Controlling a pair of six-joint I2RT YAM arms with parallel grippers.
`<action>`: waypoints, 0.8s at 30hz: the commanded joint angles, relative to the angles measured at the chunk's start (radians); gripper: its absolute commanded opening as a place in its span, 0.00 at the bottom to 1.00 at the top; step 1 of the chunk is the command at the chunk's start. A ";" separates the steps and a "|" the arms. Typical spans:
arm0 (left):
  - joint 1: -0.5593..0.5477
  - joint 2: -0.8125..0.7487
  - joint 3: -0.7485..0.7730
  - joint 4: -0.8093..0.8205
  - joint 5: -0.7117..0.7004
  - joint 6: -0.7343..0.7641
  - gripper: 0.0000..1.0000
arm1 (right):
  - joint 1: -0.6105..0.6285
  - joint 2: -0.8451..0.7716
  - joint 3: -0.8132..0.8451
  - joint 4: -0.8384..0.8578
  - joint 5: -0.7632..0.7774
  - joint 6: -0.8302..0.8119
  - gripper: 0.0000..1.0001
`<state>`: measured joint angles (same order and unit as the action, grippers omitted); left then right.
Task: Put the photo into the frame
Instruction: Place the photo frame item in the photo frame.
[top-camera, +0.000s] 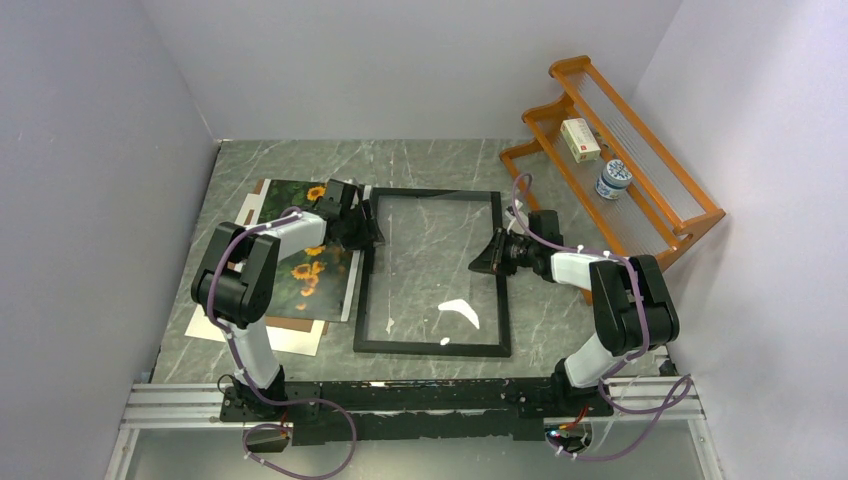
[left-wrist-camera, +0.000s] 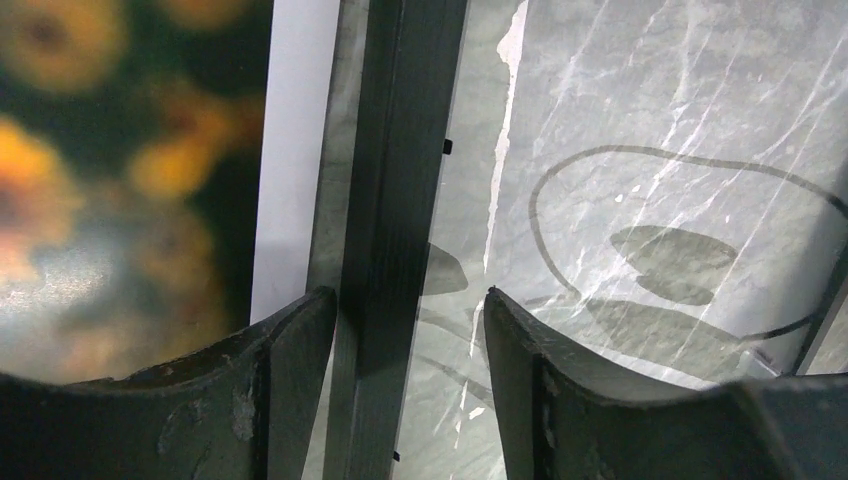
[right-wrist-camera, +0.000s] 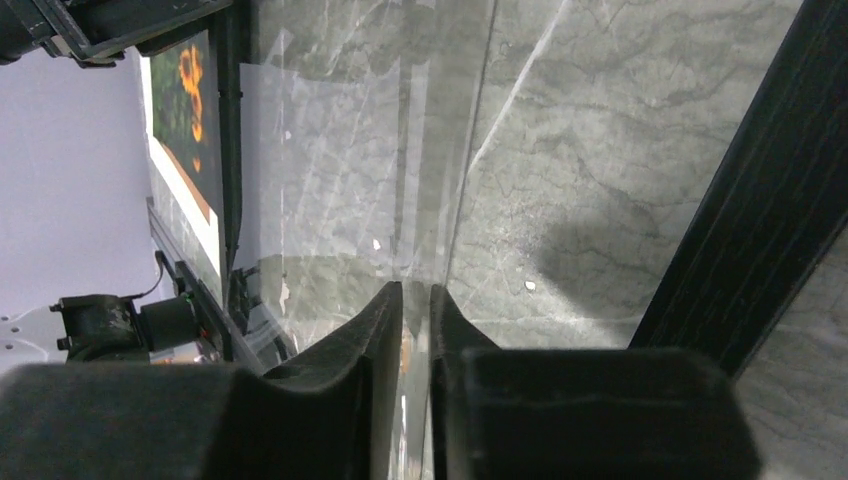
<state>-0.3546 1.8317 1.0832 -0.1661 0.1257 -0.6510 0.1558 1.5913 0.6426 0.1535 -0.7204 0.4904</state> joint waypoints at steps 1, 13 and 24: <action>0.012 0.027 -0.016 -0.097 -0.057 0.012 0.63 | 0.014 0.002 0.043 -0.047 0.033 -0.015 0.24; 0.022 -0.018 -0.047 -0.093 -0.054 0.020 0.66 | 0.017 -0.037 0.066 -0.129 0.113 -0.007 0.59; 0.025 -0.097 -0.078 -0.127 -0.015 0.033 0.71 | 0.024 -0.039 0.041 -0.054 0.096 -0.041 0.34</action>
<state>-0.3351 1.7813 1.0428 -0.2012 0.1158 -0.6456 0.1684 1.5856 0.6739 0.0296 -0.6109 0.4786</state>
